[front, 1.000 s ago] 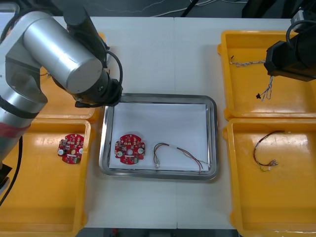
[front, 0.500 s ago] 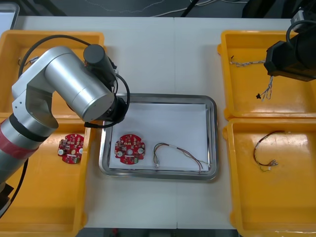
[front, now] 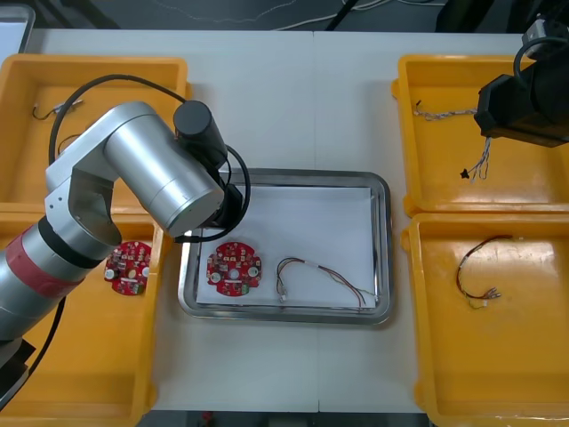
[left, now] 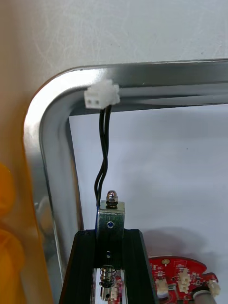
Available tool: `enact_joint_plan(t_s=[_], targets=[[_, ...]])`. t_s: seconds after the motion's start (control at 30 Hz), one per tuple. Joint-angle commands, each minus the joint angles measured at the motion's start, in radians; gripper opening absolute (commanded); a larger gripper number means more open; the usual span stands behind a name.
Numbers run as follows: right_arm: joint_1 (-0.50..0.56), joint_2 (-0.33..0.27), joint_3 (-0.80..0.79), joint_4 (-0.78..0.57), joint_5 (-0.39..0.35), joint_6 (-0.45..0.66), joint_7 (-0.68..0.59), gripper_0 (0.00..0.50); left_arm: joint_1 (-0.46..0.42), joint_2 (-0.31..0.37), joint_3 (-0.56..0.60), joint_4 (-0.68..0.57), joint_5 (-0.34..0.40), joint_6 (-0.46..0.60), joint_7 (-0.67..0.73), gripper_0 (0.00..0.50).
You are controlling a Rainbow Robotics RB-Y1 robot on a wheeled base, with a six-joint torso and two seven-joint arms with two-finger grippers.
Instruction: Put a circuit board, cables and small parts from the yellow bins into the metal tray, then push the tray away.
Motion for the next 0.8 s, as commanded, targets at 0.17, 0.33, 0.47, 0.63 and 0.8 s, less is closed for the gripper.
enact_joint_plan(t_s=[0.17,0.33,0.47,0.63,0.8], targets=[[0.004,-0.037,0.014,-0.031,-0.007,0.003,-0.018,0.0,-0.005,-0.03,-0.055,0.026,-0.043,-0.103,0.074,0.0],[0.004,-0.037,0.014,-0.031,-0.007,0.003,-0.018,0.0,-0.014,-0.045,-0.062,0.061,-0.059,-0.132,0.08,0.0],[0.004,-0.037,0.014,-0.031,-0.007,0.003,-0.018,0.0,-0.016,-0.048,-0.067,0.064,-0.063,-0.132,0.085,0.0],[0.004,-0.037,0.014,-0.031,-0.007,0.003,-0.018,0.0,-0.016,-0.048,-0.085,0.066,-0.075,-0.132,0.092,0.0],[0.004,-0.037,0.014,-0.031,-0.007,0.003,-0.018,0.0,-0.016,-0.046,-0.09,0.066,-0.079,-0.132,0.097,0.0]])
